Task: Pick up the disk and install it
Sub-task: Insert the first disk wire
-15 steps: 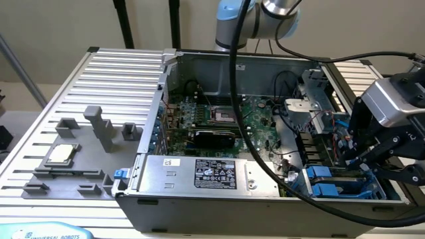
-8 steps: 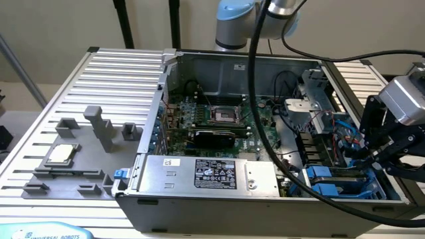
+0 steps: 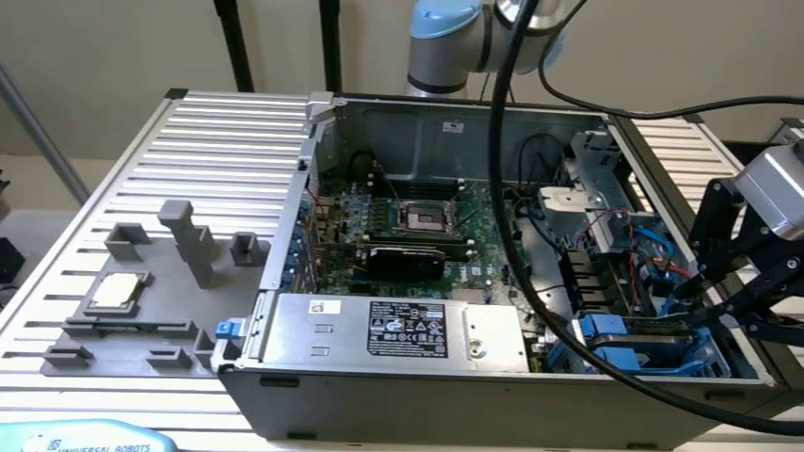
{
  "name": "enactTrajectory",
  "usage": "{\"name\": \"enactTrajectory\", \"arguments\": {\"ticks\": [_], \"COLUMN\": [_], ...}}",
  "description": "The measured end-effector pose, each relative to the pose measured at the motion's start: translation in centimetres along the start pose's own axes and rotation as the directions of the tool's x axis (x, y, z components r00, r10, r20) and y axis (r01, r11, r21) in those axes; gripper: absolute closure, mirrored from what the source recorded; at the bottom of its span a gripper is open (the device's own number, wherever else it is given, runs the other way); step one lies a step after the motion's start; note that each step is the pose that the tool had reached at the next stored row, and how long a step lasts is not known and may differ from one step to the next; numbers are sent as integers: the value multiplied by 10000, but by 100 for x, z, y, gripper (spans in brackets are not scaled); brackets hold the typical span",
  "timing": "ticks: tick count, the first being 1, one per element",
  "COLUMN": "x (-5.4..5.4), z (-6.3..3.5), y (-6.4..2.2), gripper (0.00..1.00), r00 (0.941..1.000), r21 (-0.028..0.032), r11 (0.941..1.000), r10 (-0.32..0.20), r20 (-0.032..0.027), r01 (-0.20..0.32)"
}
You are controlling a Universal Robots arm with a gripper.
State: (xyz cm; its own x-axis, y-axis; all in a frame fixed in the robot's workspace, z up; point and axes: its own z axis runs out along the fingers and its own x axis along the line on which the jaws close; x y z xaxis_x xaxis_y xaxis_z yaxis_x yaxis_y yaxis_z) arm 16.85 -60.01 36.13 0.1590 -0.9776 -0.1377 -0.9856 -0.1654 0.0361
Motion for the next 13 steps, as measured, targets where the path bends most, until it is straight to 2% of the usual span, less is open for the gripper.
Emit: {"name": "enactTrajectory", "arguments": {"ticks": [5, 13], "x": [15, 27], "z": [24, 89], "y": [-43, -66], "gripper": [67, 67], "r00": [10000, 10000], "r21": [-2, -5], "r11": [10000, 10000], "r10": [-13, -38], "r20": [0, -2], "r01": [13, 38]}}
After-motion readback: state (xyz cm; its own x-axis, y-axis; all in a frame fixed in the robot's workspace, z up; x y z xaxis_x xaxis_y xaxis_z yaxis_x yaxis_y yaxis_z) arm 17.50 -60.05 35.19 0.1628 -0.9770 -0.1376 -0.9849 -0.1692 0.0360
